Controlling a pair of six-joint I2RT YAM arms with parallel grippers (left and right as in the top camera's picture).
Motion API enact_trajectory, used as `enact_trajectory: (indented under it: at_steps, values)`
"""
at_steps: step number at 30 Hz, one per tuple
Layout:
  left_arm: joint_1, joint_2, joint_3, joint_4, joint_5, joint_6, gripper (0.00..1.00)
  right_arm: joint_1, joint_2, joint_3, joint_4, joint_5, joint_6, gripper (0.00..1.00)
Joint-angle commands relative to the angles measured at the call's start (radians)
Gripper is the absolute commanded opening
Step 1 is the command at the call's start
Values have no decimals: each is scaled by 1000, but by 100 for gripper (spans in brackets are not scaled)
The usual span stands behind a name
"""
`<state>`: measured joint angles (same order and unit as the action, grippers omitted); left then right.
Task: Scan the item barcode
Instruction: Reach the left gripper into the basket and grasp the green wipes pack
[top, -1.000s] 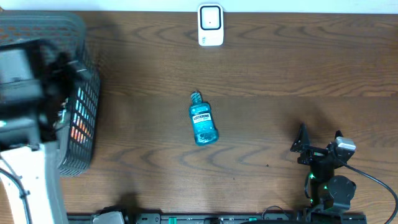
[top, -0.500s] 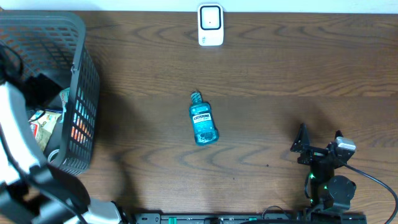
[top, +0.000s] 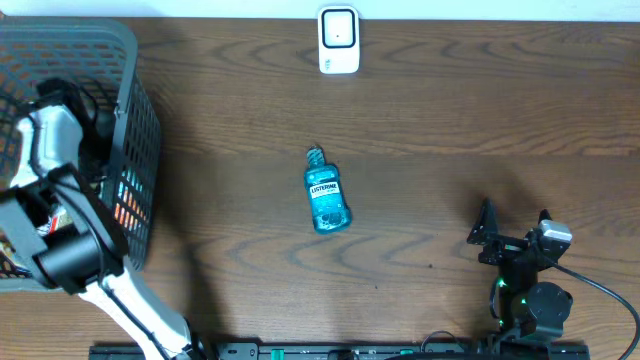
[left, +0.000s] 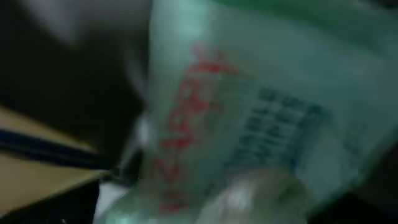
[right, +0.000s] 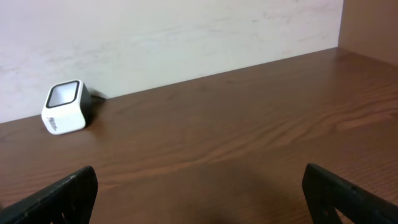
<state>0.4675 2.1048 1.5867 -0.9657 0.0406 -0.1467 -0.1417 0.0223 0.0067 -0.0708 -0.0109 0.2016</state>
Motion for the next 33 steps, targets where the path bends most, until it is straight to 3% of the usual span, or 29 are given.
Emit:
enact_trajectory:
  at_steps: [1,4,8,17,23,29,33]
  values:
    - [-3,82,-15,-10,-24,23,83,5,-3,-1,-4,2,7,99]
    - [-3,106,-15,-27,-25,23,50,5,-3,-1,-4,2,7,99]
    - [1,81,-6,-47,-32,23,36,5,-3,-1,-4,2,7,99]
    - [37,-177,50,-95,-45,-5,34,5,-3,-1,-4,2,7,99]
    - [65,-542,57,-92,-38,-191,34,5,-3,-1,-4,2,7,99]
    - [45,-885,56,-23,94,-383,34,5,-3,-1,-4,2,7,99]
    - [-51,-1016,55,56,238,-428,34,5,-3,-1,-4,2,7,99]
